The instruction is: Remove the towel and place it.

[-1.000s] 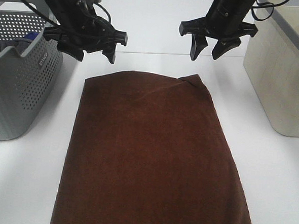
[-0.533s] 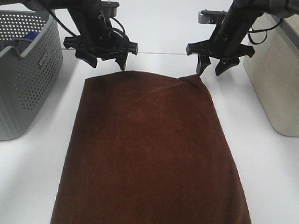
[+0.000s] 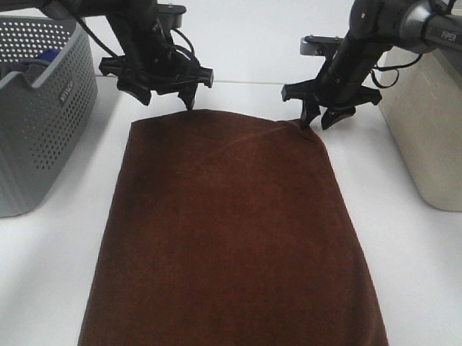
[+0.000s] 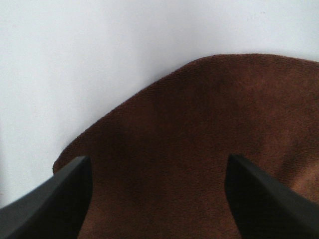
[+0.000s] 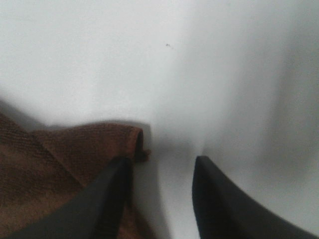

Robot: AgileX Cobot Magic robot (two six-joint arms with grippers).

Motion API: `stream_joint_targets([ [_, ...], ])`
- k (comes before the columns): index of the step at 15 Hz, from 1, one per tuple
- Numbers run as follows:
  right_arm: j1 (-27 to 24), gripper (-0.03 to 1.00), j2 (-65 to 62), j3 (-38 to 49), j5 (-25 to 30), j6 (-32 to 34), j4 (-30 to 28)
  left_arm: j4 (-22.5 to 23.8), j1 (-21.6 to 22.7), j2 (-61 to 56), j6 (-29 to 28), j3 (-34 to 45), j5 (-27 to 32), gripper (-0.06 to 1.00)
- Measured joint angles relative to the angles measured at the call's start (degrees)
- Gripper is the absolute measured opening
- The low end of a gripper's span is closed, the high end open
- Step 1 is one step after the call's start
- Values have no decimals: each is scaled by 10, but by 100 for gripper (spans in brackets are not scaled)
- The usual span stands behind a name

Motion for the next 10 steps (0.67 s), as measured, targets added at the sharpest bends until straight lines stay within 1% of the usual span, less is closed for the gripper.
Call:
stream_joint_targets([
  [1, 0, 34, 0, 0, 0, 0, 1, 0, 0, 0, 1, 0, 0, 71],
  [5, 0, 0, 0, 0, 6, -20, 6, 0, 0, 0, 1, 0, 1, 71],
  [8, 0, 0, -2, -9, 14, -26, 3, 0, 0, 0, 1, 0, 1, 71],
  [10, 0, 0, -5, -34, 32, -26, -19, 0, 0, 0, 1, 0, 1, 71],
])
